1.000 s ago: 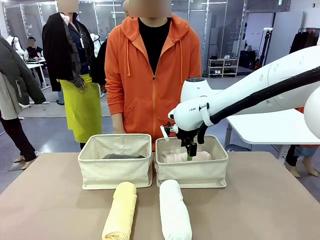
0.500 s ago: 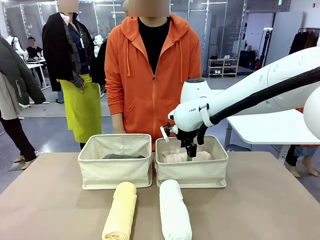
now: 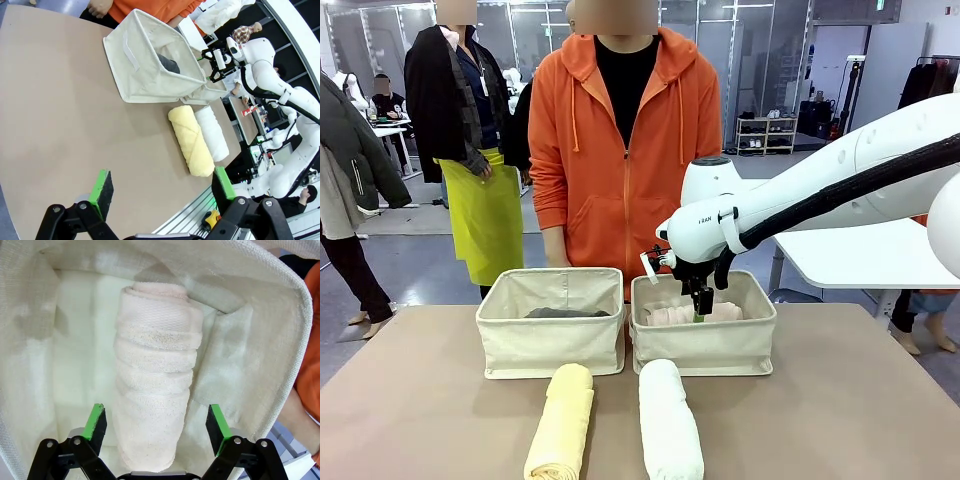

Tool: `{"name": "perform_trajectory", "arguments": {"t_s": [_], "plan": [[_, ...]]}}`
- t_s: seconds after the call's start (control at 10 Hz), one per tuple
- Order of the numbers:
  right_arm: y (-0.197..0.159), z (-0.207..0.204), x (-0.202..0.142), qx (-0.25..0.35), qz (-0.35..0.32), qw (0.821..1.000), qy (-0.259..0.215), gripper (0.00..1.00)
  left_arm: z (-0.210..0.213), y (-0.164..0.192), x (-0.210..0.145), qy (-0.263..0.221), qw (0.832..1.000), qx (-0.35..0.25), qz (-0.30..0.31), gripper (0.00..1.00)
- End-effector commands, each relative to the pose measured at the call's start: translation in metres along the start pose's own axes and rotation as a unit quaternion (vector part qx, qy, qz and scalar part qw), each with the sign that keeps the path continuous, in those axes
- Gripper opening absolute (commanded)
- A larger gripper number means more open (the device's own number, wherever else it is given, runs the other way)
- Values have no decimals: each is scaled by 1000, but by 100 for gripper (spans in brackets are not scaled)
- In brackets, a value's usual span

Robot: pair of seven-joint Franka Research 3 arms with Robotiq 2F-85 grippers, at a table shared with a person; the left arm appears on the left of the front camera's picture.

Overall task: Divide the towels into two baskets.
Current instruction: Pick up one hotel-folded towel from the bottom of the table and place it in the Fabric basket indicated by the person.

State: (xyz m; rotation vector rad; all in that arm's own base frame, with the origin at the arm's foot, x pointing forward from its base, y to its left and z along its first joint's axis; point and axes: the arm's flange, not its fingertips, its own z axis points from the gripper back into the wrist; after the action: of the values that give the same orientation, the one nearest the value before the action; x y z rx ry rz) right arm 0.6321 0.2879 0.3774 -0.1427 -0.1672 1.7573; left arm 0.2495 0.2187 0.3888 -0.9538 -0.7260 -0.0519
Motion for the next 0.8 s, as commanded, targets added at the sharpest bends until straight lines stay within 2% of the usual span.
{"name": "perform_trajectory", "arguments": {"t_s": [0.0, 0.2, 0.5, 0.7], "plan": [[1, 0, 0, 0, 4, 1000, 1, 100, 3, -2, 0, -6, 1000, -6, -3, 100], [0, 0, 0, 0, 0, 1000, 0, 100, 3, -2, 0, -6, 1000, -6, -3, 100], [32, 79, -11, -19, -32, 999, 1, 100, 3, -2, 0, -6, 1000, -6, -3, 100], [61, 126, -38, 32, -102, 993, -45, 100, 3, -2, 0, -6, 1000, -6, -3, 100]]}}
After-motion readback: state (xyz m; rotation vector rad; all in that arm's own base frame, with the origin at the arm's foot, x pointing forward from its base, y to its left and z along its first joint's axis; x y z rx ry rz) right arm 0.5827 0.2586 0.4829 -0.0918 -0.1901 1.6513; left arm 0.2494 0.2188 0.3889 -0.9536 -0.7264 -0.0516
